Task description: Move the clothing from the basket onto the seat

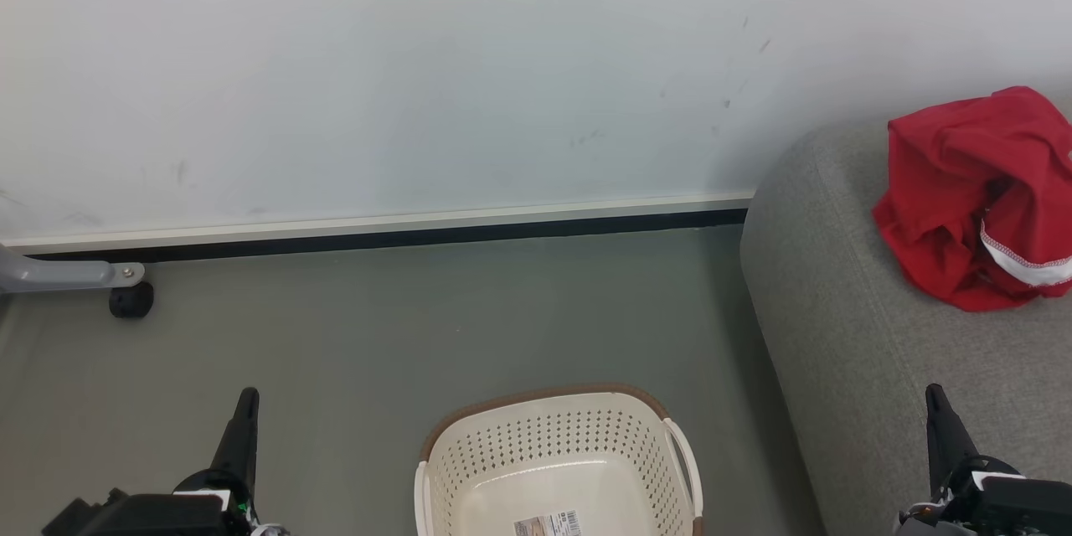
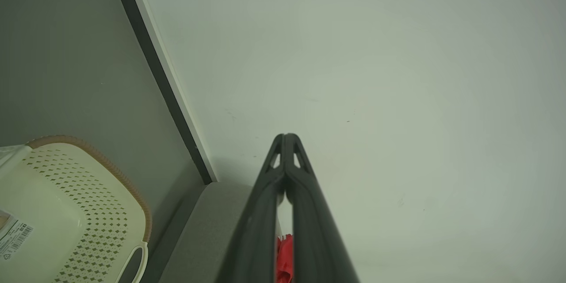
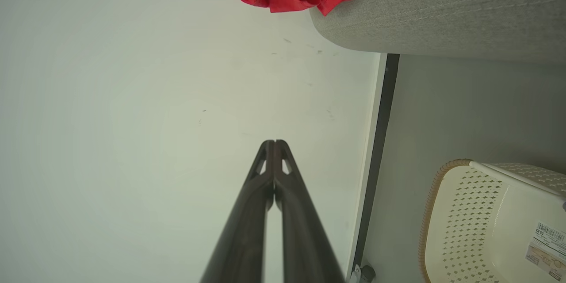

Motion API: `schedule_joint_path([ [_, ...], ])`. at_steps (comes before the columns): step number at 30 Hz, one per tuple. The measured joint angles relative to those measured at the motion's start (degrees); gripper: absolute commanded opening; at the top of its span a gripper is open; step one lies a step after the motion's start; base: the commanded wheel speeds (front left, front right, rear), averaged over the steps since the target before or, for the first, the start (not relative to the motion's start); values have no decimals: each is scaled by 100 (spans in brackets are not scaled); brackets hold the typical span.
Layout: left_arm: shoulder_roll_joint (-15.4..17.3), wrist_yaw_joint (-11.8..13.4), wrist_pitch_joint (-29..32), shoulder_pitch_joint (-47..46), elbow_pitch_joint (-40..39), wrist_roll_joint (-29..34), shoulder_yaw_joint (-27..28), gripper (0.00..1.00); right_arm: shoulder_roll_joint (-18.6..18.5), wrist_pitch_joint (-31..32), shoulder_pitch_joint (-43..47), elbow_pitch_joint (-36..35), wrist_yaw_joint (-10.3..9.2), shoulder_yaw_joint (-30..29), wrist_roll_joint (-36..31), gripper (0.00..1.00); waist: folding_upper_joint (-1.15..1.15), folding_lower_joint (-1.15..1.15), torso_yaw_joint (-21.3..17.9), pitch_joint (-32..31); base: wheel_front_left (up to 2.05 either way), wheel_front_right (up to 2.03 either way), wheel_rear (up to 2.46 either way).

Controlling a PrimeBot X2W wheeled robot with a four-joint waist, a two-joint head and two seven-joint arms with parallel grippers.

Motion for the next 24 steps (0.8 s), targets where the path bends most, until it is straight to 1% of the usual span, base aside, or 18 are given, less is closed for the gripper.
schedule_joint_path([
  [24, -2, 0, 0, 0, 2, -3, 1, 0, 2, 0, 0, 0, 0, 0, 0, 0, 0, 0, 0, -1, 0, 0, 0],
])
